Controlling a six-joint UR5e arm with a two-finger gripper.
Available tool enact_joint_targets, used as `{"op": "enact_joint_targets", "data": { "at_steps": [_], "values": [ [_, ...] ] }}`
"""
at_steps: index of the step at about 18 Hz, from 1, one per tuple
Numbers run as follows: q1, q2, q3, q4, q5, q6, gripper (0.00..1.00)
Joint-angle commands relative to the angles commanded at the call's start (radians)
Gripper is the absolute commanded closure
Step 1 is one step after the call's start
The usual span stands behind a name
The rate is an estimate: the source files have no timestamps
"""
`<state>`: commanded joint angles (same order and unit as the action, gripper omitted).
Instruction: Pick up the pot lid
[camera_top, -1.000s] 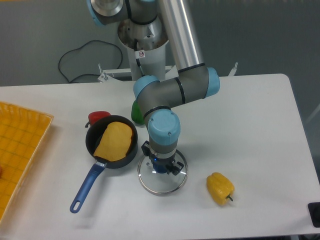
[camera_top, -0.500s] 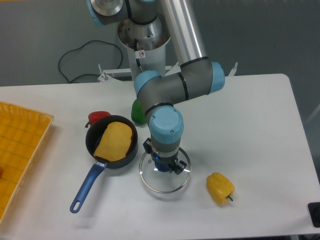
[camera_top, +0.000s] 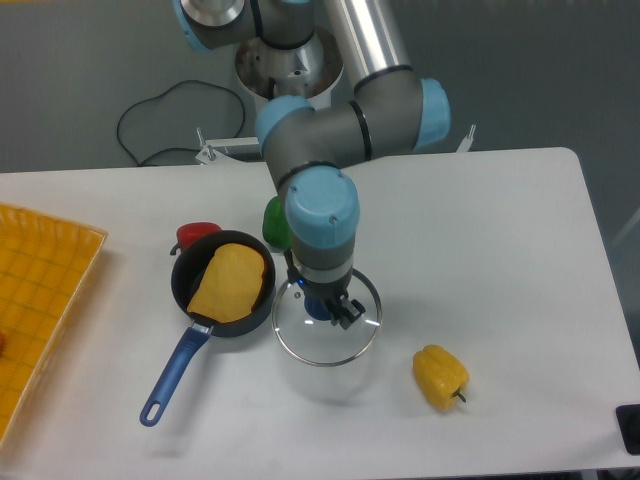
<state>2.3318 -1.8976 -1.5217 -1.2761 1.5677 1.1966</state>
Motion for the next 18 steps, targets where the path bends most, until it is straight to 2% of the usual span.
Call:
{"op": "enact_joint_targets", "data": {
  "at_steps": [4, 18],
  "values": [
    [-0.012, 0.026, 0.002, -0.057, -0.006, 0.000, 0.59],
    [-0.012, 0.060, -0.026, -0.066, 0.002, -0.017, 0.58]
  ]
}}
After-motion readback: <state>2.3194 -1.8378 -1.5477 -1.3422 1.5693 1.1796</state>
